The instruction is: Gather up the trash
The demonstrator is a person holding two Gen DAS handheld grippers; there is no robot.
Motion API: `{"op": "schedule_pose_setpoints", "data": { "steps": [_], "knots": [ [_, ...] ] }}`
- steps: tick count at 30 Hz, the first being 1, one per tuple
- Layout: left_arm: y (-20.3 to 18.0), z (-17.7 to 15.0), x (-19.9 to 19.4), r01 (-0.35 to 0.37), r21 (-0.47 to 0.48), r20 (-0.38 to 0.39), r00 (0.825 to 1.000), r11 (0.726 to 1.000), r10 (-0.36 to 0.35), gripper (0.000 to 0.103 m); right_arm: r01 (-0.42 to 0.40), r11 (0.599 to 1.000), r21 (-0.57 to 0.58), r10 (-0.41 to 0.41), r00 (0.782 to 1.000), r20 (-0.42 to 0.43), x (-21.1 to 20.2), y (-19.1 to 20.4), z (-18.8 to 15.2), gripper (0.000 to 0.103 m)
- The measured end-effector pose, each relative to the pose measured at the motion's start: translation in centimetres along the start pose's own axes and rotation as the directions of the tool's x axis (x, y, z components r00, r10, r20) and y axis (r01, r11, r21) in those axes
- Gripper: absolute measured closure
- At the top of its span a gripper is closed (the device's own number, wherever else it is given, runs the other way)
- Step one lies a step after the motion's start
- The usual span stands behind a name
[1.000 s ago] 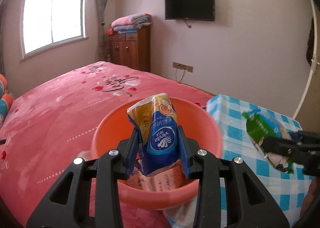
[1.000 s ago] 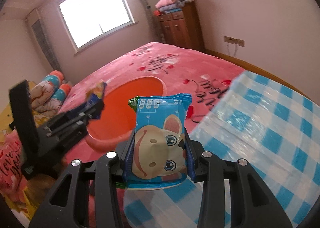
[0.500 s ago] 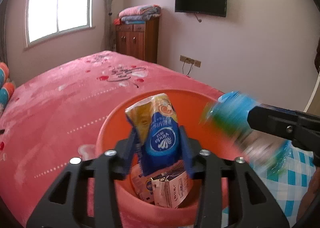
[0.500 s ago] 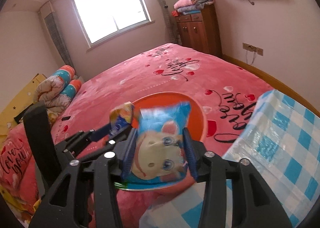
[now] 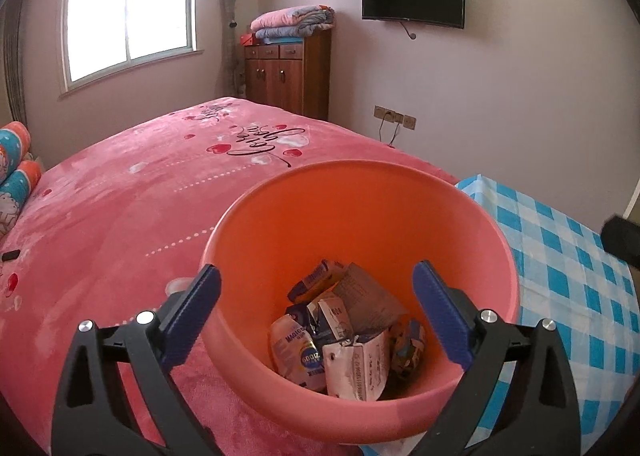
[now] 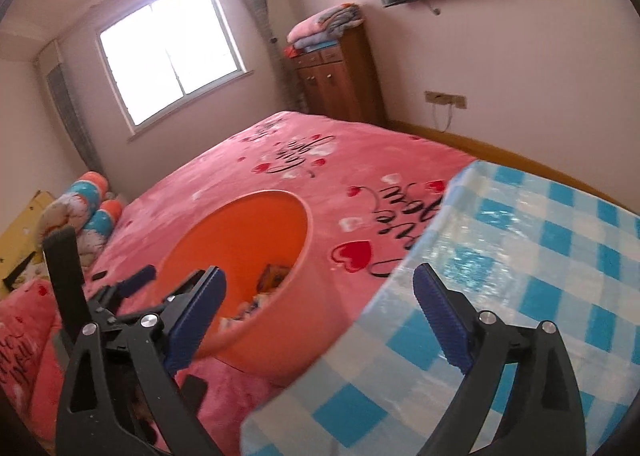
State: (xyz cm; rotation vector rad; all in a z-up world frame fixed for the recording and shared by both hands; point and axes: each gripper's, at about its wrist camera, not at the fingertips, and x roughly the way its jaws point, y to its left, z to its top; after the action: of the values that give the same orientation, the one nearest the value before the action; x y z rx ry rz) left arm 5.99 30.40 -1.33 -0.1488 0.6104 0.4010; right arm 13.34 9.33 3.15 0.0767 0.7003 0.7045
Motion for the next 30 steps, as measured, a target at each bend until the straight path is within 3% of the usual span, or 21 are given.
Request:
{"op": "schedule_pose_setpoints", "data": {
  "steps": [13,30],
  "knots": [
    [-2.8,-0.1,-2.8,0.035,0.049,0.061,0.997,0.998,-0.038,0.005,0.133,0.99,-0.037,-0.131,0.99,0.046,-2.9,-1.9,-3.9,0.01],
    [-8.6,-1.9,-5.6,0.11,0.12,0.065,0.991,0.987,-0.119,0.004,0.252,0.968,0.02,-0.253,0.964,0.081,-7.8,-6.3,-7.9,0.01]
  ]
}}
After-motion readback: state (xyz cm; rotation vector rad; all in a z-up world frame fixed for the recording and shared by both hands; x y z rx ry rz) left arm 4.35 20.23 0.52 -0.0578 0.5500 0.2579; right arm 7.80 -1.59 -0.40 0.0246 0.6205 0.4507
